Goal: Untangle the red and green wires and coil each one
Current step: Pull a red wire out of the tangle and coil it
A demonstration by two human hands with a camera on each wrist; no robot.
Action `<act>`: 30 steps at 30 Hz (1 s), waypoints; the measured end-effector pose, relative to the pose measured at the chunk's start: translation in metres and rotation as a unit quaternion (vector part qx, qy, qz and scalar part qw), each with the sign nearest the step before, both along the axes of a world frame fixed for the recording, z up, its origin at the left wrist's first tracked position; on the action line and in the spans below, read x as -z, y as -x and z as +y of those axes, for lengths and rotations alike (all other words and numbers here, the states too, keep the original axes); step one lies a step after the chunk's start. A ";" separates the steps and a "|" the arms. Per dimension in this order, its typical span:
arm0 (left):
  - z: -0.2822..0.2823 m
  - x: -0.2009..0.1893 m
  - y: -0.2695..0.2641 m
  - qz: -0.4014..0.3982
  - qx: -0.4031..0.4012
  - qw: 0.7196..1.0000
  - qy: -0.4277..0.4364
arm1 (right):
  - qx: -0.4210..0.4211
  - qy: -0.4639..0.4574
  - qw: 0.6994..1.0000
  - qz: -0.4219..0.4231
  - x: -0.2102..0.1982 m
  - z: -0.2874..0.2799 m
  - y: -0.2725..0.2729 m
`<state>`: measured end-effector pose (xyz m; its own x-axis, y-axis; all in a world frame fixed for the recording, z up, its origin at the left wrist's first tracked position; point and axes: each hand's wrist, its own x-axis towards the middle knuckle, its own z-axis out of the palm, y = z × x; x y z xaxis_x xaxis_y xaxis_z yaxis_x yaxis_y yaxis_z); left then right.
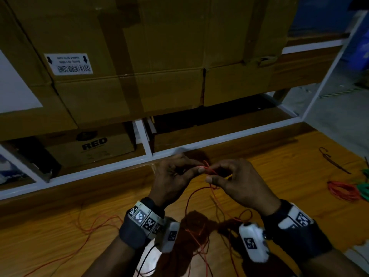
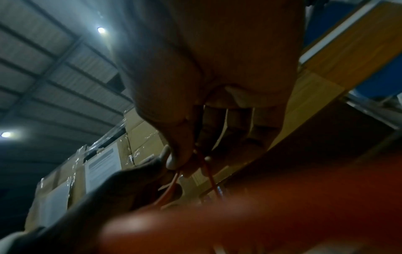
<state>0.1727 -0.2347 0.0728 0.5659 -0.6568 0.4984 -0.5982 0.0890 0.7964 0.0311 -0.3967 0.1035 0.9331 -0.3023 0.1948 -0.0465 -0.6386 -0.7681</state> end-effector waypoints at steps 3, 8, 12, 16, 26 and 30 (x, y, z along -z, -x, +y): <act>0.009 -0.006 -0.004 0.079 0.040 0.996 -0.029 | 0.026 0.028 0.999 -0.016 0.003 -0.007 -0.002; 0.032 0.003 -0.017 0.130 0.017 0.984 -0.122 | 0.077 0.044 0.995 -0.051 0.013 -0.019 0.003; 0.036 0.002 -0.015 0.180 0.007 0.978 -0.107 | 0.093 0.062 0.992 -0.052 0.021 -0.016 0.002; 0.028 -0.006 -0.015 0.252 0.014 0.963 -0.097 | 0.053 -0.018 0.998 -0.024 0.023 -0.012 0.001; 0.026 -0.008 -0.022 0.271 0.022 0.957 -0.098 | -0.009 -0.206 0.977 0.059 0.019 -0.016 0.006; 0.022 0.001 -0.025 0.281 -0.059 0.953 -0.098 | 0.081 -0.117 0.990 -0.013 0.025 -0.017 0.005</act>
